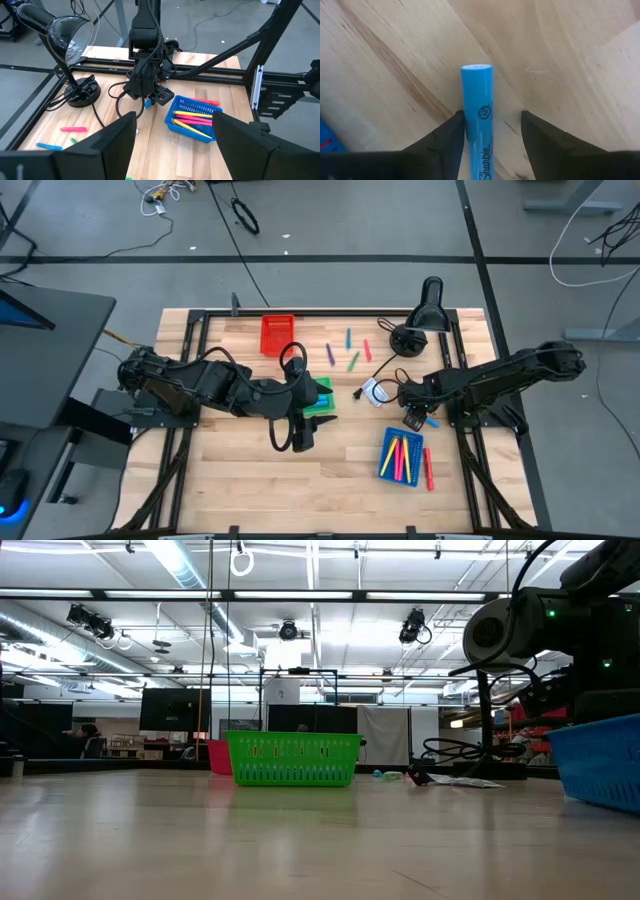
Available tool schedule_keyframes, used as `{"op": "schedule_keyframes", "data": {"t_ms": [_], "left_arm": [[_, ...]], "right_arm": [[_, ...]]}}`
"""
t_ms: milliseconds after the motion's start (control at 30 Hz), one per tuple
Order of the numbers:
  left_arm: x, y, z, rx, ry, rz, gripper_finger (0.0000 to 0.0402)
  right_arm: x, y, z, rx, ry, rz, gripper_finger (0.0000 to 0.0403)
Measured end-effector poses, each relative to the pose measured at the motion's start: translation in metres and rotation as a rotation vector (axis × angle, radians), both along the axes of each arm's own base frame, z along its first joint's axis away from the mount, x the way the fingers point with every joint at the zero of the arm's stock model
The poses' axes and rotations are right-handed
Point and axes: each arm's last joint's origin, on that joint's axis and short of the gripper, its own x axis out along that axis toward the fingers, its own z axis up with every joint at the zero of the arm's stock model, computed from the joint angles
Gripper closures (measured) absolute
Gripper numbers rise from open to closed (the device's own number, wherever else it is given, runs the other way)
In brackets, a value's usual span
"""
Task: Pick & Place Markers
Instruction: Put the blue highlighter pen into the green bin
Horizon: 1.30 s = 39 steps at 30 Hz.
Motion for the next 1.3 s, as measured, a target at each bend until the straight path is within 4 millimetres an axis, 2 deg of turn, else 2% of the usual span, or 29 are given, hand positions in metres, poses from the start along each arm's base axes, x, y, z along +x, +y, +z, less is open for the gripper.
{"op": "schedule_keyframes", "data": {"t_ms": [133,400,567,667,767,900,1300], "left_arm": [[0.000,0.000,0.000,0.000,0.000,0.000,0.0134],[0.000,0.000,0.000,0.002,-0.001,0.003,0.0134],[-0.001,0.002,-0.001,0.015,0.017,-0.003,0.0134],[-0.008,0.005,-0.007,0.048,0.108,-0.001,0.0134],[-0.015,0.007,-0.013,0.064,0.197,-0.003,0.0133],[-0.022,0.011,-0.011,0.044,0.229,-0.037,0.0133],[-0.024,0.025,-0.005,0.037,0.218,-0.020,0.0133]], "right_arm": [[-0.001,0.000,0.000,0.009,0.009,-0.001,0.0239],[0.003,0.001,0.006,0.036,0.015,-0.003,0.0365],[0.008,0.002,0.017,0.055,0.018,-0.024,0.0365],[0.012,0.002,0.030,0.051,0.037,-0.018,0.0365],[0.017,0.003,0.050,0.046,0.049,0.011,0.0365],[0.026,0.003,0.083,0.035,0.037,0.064,0.0365],[0.056,0.004,0.196,0.030,-0.326,0.120,0.0365]]}}
